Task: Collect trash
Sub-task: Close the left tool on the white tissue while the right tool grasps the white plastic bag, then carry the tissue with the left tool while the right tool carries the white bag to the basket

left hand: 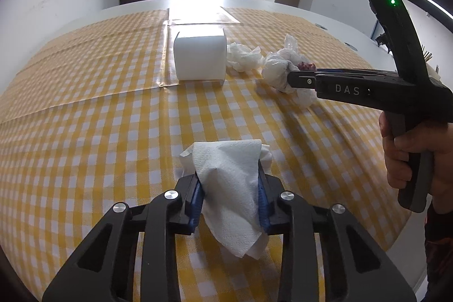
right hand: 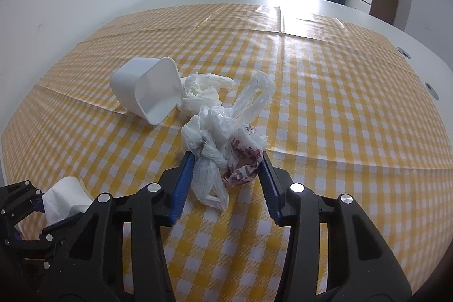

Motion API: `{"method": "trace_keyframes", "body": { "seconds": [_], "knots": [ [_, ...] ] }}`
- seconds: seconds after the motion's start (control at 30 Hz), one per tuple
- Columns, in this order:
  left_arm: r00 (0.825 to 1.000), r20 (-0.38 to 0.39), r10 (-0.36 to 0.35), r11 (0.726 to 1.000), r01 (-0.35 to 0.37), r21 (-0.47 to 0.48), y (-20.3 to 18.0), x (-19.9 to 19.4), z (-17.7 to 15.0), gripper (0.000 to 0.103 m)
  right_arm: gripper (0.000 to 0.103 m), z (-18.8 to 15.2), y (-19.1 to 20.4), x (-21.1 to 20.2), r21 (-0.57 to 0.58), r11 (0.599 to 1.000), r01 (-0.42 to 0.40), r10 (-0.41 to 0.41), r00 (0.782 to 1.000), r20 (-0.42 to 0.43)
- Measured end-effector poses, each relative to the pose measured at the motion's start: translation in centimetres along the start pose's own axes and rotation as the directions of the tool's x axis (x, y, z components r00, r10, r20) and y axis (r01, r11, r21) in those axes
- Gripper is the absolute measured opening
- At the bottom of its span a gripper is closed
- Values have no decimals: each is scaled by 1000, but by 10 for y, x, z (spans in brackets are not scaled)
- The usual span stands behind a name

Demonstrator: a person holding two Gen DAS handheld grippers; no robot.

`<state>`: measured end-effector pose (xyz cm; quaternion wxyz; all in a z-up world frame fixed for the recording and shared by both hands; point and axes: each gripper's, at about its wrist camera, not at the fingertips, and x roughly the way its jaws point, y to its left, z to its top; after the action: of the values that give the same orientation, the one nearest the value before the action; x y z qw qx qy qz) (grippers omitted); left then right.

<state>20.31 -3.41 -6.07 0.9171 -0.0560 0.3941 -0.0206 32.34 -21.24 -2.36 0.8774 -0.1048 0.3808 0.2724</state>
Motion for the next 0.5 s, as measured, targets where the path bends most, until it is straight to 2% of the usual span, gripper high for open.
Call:
{"method": "trace_keyframes", "body": {
  "seconds": [0.2,0.5],
  "knots": [
    [999,33,-6,1000,6,15,-9,-20,-6,17,30,-13,-6,-22,21,1000,3,-4,1000,25],
    [996,90,-1,999,-3,42,-23,-63,-22,14,28,-40,4,-63,19,1000,-6,4,997,80]
  ]
}}
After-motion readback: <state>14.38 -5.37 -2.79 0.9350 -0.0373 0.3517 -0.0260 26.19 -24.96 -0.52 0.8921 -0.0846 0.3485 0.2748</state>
